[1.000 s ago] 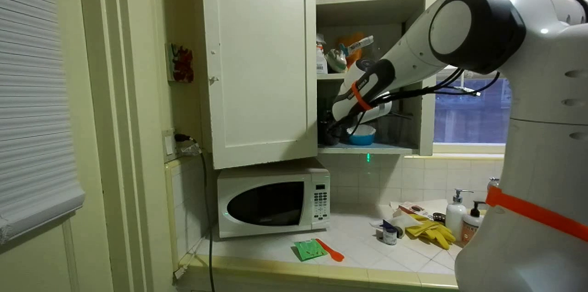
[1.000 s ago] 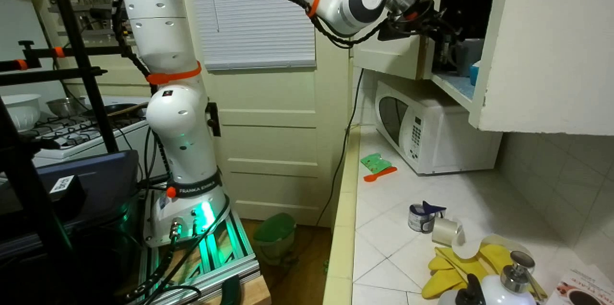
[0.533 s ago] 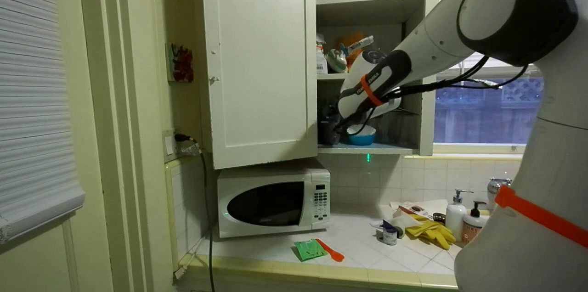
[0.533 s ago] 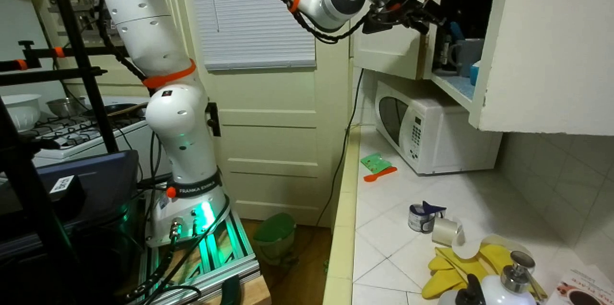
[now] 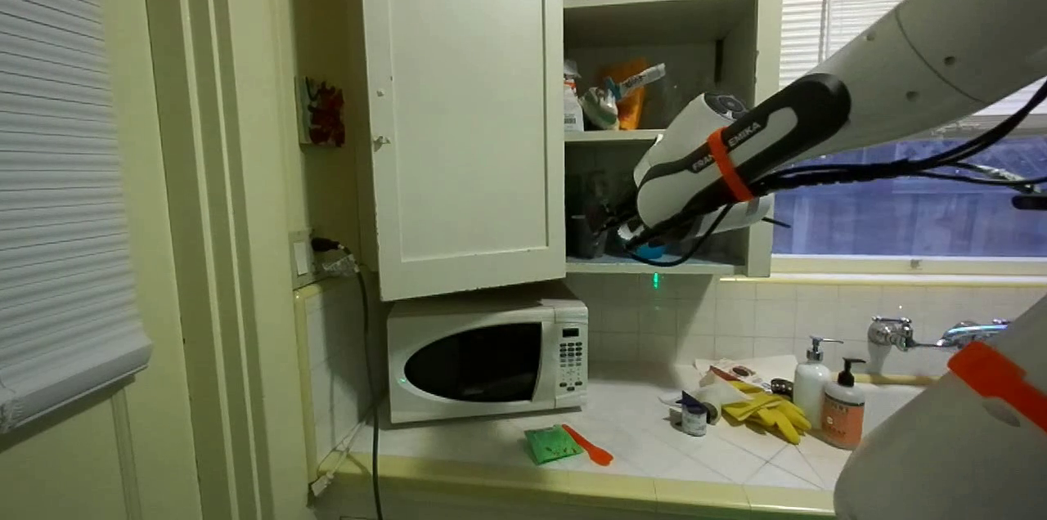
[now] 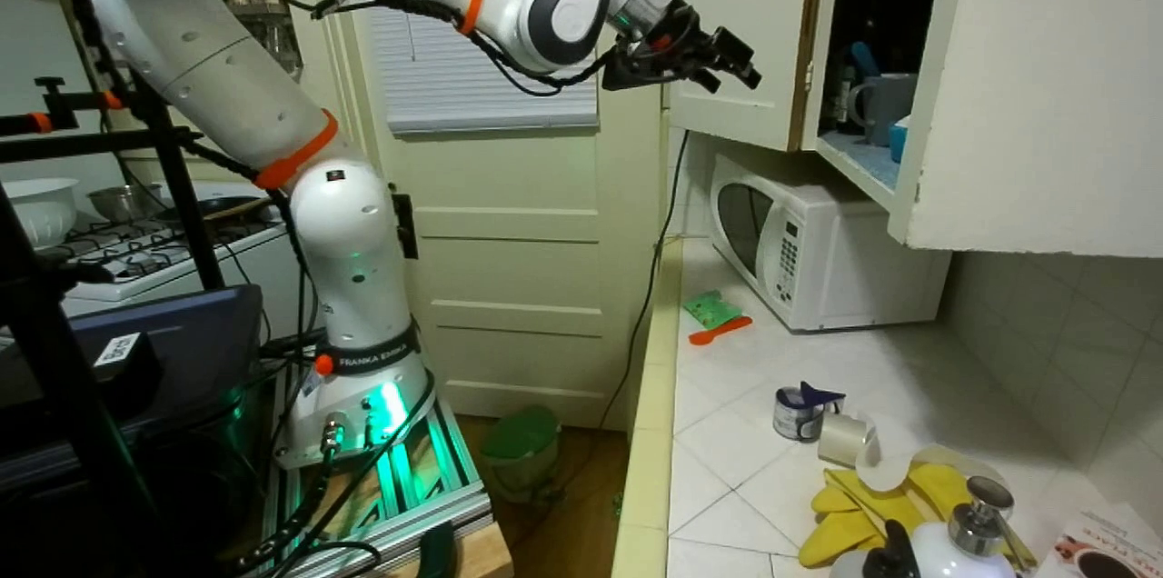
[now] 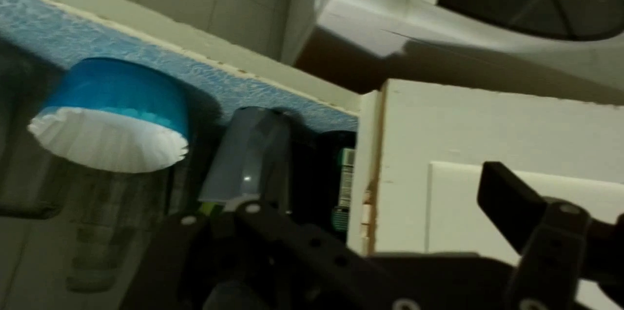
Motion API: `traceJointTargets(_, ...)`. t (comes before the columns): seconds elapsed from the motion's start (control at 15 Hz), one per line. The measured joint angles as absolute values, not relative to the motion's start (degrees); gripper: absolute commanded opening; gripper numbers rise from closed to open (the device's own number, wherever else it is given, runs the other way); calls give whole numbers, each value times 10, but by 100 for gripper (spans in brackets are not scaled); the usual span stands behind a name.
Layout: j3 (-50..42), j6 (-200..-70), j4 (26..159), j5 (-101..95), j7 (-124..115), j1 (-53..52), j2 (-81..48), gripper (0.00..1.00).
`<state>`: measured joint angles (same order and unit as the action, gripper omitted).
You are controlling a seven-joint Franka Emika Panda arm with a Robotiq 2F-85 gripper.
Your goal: Put the grey cup into the cupboard
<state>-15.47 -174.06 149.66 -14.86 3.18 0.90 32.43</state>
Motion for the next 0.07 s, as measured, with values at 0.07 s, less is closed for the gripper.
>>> traceJointTargets(0.07, -186, -1741, 1515, -135, 48, -35, 346, 100)
